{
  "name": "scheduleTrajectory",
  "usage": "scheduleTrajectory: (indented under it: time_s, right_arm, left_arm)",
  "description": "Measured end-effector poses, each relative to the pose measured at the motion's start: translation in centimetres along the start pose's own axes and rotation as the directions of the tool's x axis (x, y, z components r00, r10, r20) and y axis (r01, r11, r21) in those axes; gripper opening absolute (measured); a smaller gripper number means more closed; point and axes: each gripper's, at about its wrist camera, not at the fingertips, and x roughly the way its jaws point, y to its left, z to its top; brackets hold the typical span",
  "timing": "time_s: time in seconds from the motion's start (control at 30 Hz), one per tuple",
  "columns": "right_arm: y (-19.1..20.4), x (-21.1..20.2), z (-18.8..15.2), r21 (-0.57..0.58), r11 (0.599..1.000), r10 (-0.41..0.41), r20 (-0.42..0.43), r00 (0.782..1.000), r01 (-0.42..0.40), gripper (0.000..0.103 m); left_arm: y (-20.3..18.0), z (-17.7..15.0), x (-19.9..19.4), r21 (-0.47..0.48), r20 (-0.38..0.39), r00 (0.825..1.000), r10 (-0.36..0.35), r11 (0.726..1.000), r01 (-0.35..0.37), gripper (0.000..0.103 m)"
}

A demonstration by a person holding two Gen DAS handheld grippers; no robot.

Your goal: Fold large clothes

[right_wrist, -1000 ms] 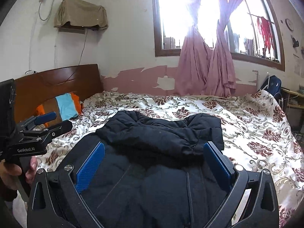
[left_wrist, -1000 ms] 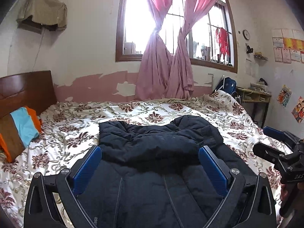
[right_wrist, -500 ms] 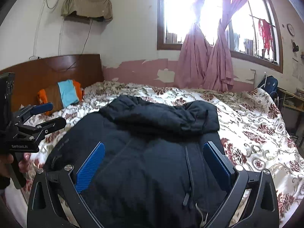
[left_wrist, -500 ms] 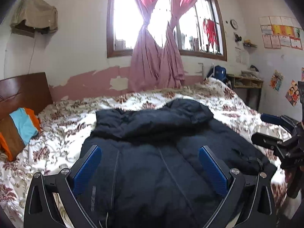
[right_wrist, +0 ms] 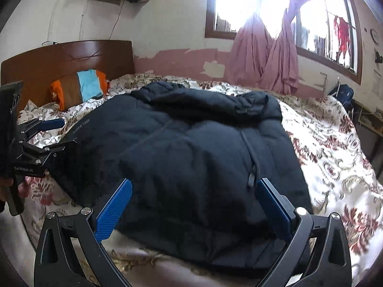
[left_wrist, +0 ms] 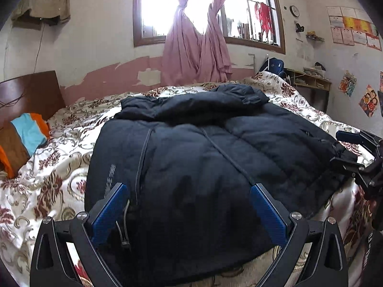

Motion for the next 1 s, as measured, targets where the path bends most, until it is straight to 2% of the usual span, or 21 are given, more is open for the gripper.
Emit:
scheduleTrajectory:
  time_s: [0.4,0.6,0.93,1.0]
  right_arm:
    - [0.5,0.7,-3.5,-0.037,0.999,-0.032,-0.072,0.997,0.029,0.101]
    - [1.0,0.6,-4.7,-0.094,0.993,-0.078,-0.085,0.993,0.07,0.101]
    - [1.4,0.1,-4.9,-0.089,0.99,-0.113,-0.066,0.991,0.107,0.101]
    - [1.3,0.1,-5.0,-0.086,0.991,-0.112,-0.067,0.991,0.106,0.101]
  left_arm:
    - [-0.3,-4.0,0.3,0.015,-0.1,0.995,0.015,1.0,-0.013,0.103]
    - [-0.2,-6.2,-0.3,0.074,-0.121,0.992,0.032,0.997,-0.023,0.103]
    - [-1.4,-8.4,0.6,0.201,-0.176,0.975,0.137,0.974,-0.1,0.103]
    - [-1.8,-8.6,1.3,0.231,-0.185,0.962,0.203,0.96,-0.158,0.103]
